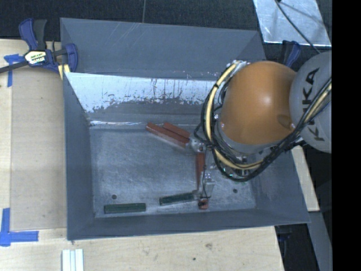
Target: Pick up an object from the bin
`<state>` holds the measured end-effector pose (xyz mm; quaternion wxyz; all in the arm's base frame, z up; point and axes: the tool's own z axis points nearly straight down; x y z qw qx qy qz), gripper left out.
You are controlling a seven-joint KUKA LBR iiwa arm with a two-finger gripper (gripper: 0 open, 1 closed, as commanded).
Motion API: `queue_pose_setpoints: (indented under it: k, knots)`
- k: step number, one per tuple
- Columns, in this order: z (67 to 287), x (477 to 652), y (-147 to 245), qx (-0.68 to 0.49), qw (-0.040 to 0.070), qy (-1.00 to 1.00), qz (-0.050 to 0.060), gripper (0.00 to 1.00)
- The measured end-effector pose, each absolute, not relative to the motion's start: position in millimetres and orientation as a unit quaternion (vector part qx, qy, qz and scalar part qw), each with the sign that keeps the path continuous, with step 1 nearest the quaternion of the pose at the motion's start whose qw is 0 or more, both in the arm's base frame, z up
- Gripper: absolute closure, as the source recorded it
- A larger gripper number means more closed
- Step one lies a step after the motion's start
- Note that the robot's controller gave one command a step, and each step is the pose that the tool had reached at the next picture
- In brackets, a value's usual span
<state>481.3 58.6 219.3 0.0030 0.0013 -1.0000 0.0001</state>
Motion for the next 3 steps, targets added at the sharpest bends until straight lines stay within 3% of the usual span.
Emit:
queue_pose_setpoints:
  k: [1, 2, 3]
  knots:
    - [70, 489.8, 67, 0.08, -0.007, -0.997, 0.0, 0.0]
    - [71, 487.2, 67, 0.08, -0.004, -0.997, 0.0, 1.0]
    - [258, 518.9, -15, 0.221, -0.006, -0.975, 0.002, 1.0]
